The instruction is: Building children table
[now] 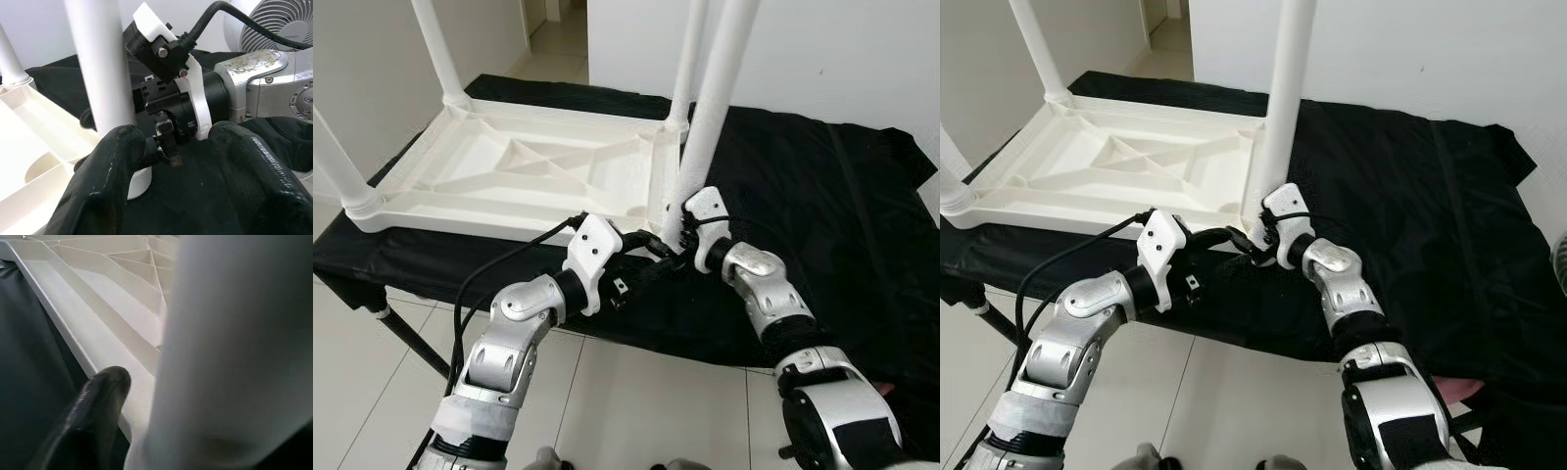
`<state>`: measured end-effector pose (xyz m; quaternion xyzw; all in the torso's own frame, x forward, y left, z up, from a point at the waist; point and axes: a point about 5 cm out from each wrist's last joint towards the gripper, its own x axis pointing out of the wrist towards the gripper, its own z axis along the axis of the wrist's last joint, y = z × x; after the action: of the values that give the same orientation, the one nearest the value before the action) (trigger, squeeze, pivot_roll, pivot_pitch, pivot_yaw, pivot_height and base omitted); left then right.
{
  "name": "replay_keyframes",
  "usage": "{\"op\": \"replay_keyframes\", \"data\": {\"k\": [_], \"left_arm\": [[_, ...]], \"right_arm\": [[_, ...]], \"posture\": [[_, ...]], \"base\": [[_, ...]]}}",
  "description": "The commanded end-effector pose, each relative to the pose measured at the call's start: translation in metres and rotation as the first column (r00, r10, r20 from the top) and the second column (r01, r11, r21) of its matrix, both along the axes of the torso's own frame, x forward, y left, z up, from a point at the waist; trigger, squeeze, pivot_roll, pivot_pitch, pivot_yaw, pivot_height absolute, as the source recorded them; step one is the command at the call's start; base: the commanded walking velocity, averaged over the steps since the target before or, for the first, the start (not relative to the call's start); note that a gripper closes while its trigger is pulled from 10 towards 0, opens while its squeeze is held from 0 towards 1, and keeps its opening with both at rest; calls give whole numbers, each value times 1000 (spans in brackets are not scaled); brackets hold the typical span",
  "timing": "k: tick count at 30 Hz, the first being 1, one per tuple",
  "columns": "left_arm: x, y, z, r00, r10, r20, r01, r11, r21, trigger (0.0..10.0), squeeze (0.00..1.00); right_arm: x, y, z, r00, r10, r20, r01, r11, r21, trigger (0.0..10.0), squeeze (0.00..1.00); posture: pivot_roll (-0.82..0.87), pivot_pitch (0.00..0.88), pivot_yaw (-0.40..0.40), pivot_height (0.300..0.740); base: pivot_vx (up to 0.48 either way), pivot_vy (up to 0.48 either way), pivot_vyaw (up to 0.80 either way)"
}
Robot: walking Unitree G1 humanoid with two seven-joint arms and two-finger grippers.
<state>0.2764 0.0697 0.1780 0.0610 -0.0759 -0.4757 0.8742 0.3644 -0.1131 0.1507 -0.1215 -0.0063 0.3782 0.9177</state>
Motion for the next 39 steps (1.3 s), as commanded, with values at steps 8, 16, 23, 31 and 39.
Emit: {"op": "replay_keyframes", "data": {"k": [8,16,23,31,39], "left_arm": [[2,5,-1,995,100,-2,-100,995,-13,10000,0],[1,4,-2,996,90,-6,-90,996,-10,10000,0],[1,3,-3,997,81,-8,-81,997,-9,10000,0],[1,1,-3,997,75,-13,-76,997,-15,10000,0],[2,0,-3,997,78,-11,-78,997,-22,10000,0]], "right_arm": [[-4,1,-13,996,63,-63,-64,998,-12,0,0],[-6,-14,-16,997,-59,-52,60,998,20,10000,0],[-10,-16,-17,977,-209,-34,212,973,95,10000,0],[-25,-10,-13,844,-527,-93,531,800,281,10000,0],[-44,12,-12,751,-653,-95,643,691,331,10000,0]], "posture": [[-61,31,-4,740],[-74,40,-1,740],[-84,44,0,740],[-95,46,-1,740],[-96,44,-3,740]], "base": [[0,0,0],[0,0,0],[0,0,0],[0,0,0],[0,0,0]]}}
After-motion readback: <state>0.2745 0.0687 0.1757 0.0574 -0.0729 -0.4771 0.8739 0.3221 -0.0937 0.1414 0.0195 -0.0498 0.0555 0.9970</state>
